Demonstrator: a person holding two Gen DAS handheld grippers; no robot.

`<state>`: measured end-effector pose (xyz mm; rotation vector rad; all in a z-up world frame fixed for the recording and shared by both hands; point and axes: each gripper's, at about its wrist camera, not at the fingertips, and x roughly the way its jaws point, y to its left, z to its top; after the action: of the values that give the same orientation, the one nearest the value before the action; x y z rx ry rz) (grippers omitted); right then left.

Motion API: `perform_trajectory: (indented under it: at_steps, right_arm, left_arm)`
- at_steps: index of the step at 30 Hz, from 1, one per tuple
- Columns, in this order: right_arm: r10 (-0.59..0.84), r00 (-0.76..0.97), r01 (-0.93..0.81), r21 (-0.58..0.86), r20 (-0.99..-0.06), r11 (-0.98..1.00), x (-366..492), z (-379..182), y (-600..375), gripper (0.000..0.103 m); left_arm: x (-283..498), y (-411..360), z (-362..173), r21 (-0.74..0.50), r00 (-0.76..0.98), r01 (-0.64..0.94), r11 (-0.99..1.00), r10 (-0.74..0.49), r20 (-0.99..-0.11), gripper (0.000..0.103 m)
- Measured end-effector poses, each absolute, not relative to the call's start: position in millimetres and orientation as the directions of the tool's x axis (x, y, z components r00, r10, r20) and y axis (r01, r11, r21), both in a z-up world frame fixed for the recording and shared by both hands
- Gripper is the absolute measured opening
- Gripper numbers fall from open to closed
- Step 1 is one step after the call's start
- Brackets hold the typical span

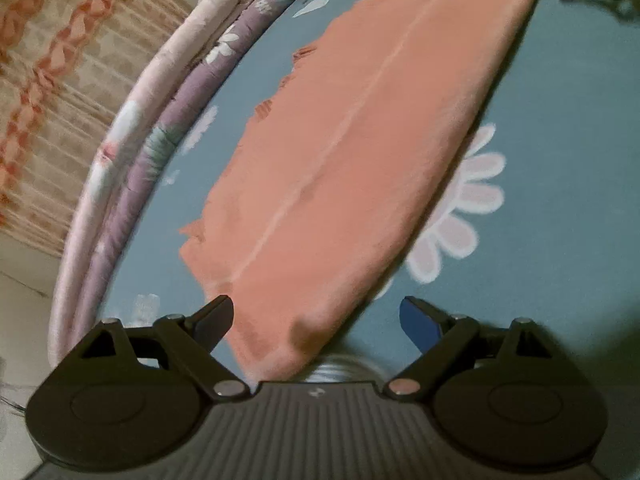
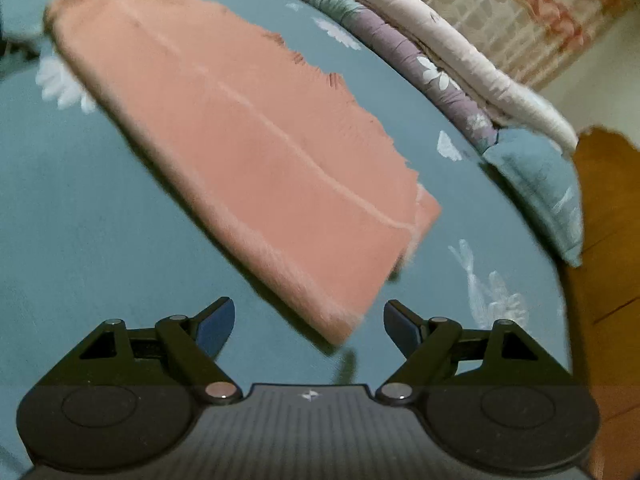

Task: Fold clothes

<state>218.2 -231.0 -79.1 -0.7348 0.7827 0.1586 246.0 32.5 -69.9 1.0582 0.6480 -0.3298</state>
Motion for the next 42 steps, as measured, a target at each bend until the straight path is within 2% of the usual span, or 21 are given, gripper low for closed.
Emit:
perform_trajectory:
  at_steps: [2,6,20,24,33,38,42]
  right_arm:
    - [-0.152,0.725,-0.397,-0.589,-0.671,0.704,217.2,-82.5,-226.2,0.091]
    - [-0.155,0.755,-0.416,-0.648,-0.637,0.638,224.6,-88.3,-211.8,0.092]
    - [-0.008,0.844,-0.487,-0.771,-0.537,0.410,253.4,-96.3,-130.9,0.092]
    - [-0.005,0.858,-0.475,-0.798,-0.513,0.370,249.3,-99.7,-130.5,0.092]
    - [-0.136,0.843,-0.435,-0.807,-0.521,0.400,238.0,-99.4,-186.1,0.093]
    - [-0.112,0.871,-0.420,-0.844,-0.478,0.333,246.4,-105.6,-162.1,0.093]
    - [-0.094,0.875,-0.413,-0.833,-0.475,0.368,257.2,-105.2,-153.4,0.093]
  left_arm:
    - [248.6,29.7,-74.7,0.734,0.786,0.541,0.411,0.062,-0.615,0.090]
    - [257.3,11.4,-81.0,0.765,0.810,0.535,0.359,0.037,-0.585,0.090]
    - [269.1,-46.5,-99.8,0.839,0.853,0.522,0.155,-0.079,-0.516,0.090]
    - [273.4,-32.4,-101.4,0.847,0.859,0.512,0.142,-0.050,-0.510,0.092]
    - [287.0,1.3,-104.9,0.863,0.866,0.489,0.125,0.048,-0.498,0.095]
    - [298.7,-24.8,-109.7,0.881,0.882,0.471,0.039,0.003,-0.471,0.095]
    - [306.9,-34.7,-109.7,0.880,0.882,0.471,0.055,-0.003,-0.472,0.094]
